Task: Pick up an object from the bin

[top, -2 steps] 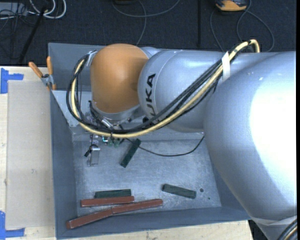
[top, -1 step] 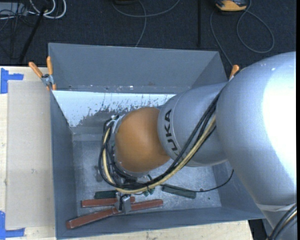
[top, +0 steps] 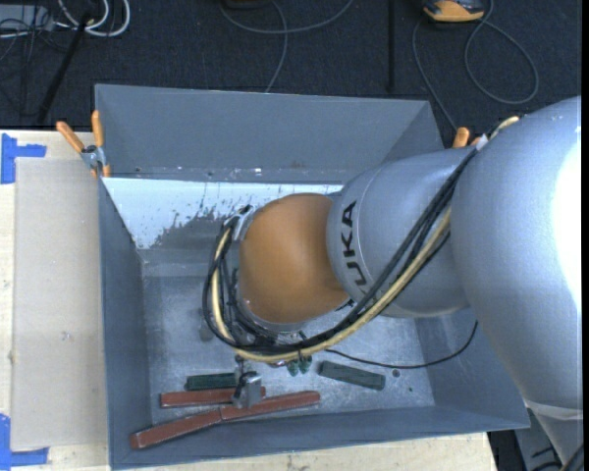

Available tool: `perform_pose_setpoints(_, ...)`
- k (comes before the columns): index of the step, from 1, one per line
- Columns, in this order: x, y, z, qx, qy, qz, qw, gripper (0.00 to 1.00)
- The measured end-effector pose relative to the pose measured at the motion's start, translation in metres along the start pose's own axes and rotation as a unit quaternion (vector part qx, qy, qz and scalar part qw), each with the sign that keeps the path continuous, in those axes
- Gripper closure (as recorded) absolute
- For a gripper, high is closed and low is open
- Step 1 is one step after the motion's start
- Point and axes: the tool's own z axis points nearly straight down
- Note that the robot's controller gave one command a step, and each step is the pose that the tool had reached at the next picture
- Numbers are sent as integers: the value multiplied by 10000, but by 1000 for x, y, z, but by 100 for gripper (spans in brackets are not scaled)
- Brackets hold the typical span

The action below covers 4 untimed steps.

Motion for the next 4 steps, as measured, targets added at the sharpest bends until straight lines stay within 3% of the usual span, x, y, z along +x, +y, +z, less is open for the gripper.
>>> perform_pose_setpoints(1, 15, -6, 1, 0, 26, 316, 9995, 0)
perform_pose_setpoints(2, 9, -12, 31, -1, 28, -29, 10000, 0)
perform_pose_setpoints(3, 8, -12, 31, -3, 23, -6, 10000, 0)
perform_pose_setpoints(4, 8, -12, 29, -5, 29, 1, 10000, 100)
